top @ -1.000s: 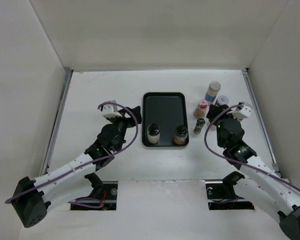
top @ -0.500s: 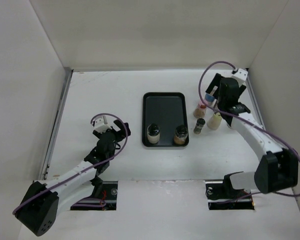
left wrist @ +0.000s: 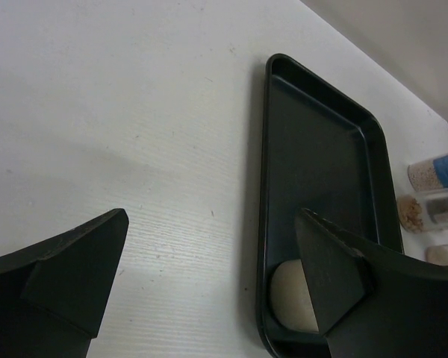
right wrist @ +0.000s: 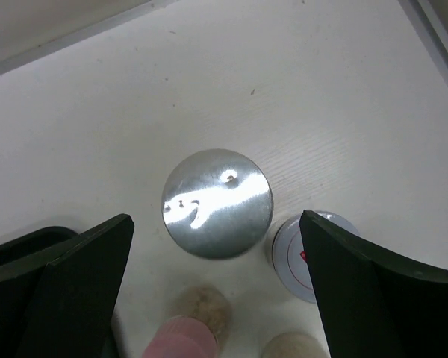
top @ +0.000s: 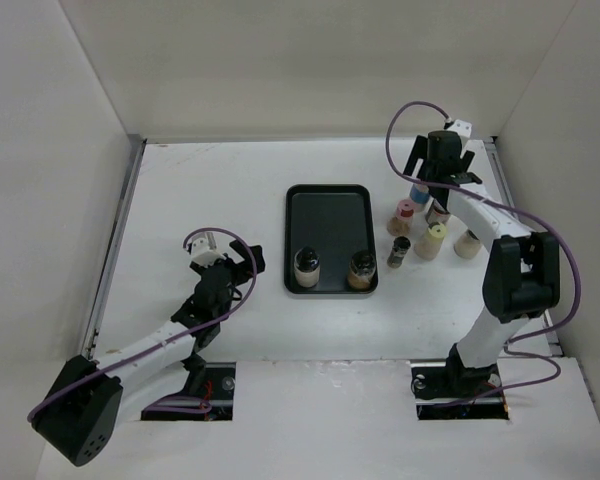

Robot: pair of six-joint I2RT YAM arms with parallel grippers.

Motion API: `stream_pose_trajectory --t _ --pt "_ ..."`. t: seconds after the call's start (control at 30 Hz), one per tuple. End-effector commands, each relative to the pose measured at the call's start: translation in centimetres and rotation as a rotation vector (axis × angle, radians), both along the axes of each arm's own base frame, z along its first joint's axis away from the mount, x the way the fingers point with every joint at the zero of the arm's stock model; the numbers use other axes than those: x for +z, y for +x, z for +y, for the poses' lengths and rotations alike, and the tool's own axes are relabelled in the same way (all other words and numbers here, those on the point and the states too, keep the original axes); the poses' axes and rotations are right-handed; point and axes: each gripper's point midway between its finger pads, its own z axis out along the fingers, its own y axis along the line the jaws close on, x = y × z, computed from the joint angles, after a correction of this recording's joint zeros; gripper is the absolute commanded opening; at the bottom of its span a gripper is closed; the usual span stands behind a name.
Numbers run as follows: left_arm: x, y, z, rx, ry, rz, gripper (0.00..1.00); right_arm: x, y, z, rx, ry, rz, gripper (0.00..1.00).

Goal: Organize the condiment bottles

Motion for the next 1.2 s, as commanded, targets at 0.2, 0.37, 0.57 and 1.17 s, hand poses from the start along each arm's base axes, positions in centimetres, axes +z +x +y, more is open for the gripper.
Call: stream_pose_trajectory --t 0.2,0.37,0.57,1.17 --pt "0.1 0.3 -0.6 -0.014 -0.033 -0.023 0.95 -0.1 3.0 -0.2 0.024 0.017 0.003 0.92" --pt "-0.2 0.4 -0.5 -0.003 -0.029 -0.02 0.95 0.3 3.1 -0.1 0.018 0.012 -0.007 0.65" --pt "-0.1 0.6 -0.2 0.007 -0.03 -0.024 0.95 9.1 2.2 0.0 -0.007 -0.002 -0.263 0.55" --pt "-0.5 0.7 0.3 0.03 -0.026 -0.016 0.95 11.7 -10.7 20.4 0.509 0.082 -0.334 0.55"
